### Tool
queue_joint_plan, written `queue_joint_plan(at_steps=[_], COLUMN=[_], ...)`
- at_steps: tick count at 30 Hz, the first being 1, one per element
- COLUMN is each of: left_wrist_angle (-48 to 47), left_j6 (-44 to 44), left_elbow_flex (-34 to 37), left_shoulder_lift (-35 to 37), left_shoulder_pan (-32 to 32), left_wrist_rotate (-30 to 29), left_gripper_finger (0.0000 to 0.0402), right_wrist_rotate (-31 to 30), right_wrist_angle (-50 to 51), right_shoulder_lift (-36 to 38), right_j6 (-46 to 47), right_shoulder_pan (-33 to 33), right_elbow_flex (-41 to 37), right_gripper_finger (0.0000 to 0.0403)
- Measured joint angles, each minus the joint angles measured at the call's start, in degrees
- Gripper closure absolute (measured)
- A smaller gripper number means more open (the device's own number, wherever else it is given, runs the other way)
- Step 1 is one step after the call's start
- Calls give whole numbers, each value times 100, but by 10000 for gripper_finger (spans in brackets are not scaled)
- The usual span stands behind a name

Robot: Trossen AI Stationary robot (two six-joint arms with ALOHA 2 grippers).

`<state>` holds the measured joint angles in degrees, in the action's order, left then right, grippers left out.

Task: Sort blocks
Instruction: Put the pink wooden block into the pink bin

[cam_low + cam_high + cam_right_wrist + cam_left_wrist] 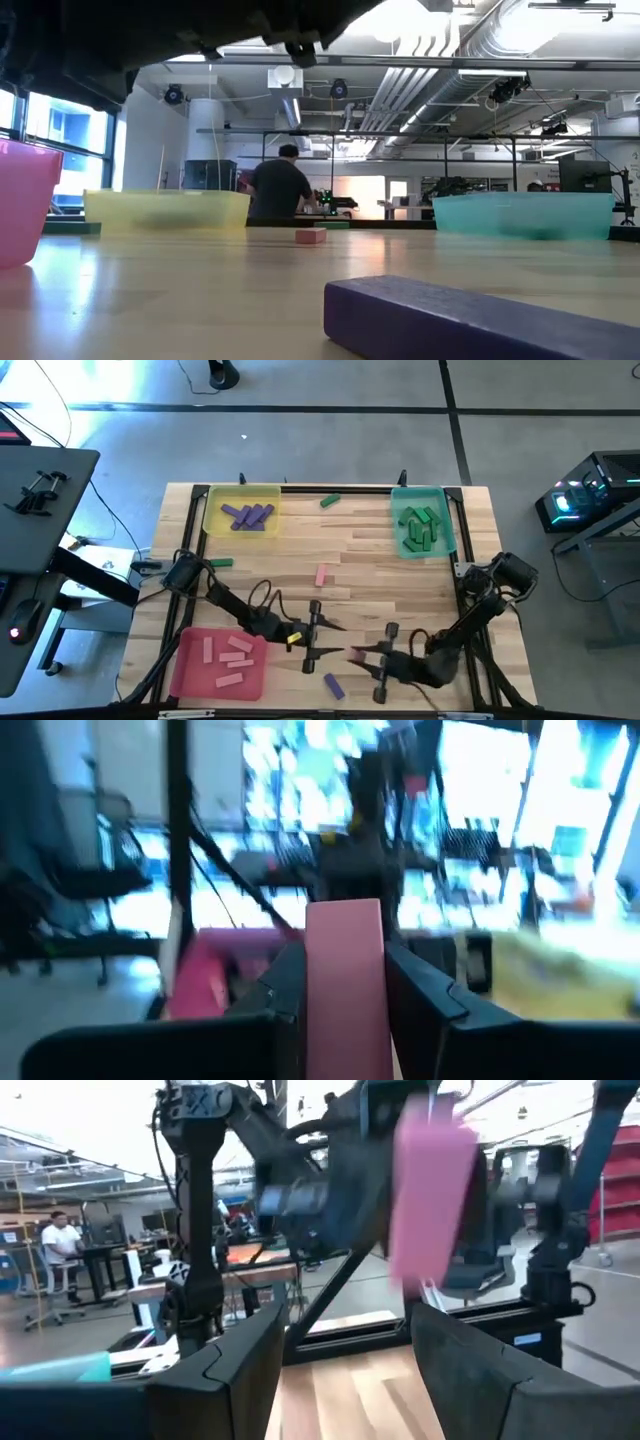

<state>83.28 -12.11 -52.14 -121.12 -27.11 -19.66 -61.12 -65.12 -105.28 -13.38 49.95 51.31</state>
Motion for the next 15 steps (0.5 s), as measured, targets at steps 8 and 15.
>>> queue_joint_plan(at_steps=[8,15], left_wrist_angle=[-6,-600], left_j6=[278,278], left_elbow_flex=[-198,-756], left_shoulder_lift=[-1,2], left_shoulder_pan=[58,90], left_wrist_rotate=[767,1206], left_gripper_finger=[195,176], right_wrist_rotate=[1344,1672], right_wrist_angle=[-1334,-1225], right_shoulder_lift=[2,2], right_j6=[-1356,-1216], right_shoulder_pan=[-144,-474], right_elbow_flex=[0,0], right_gripper_finger=[329,329])
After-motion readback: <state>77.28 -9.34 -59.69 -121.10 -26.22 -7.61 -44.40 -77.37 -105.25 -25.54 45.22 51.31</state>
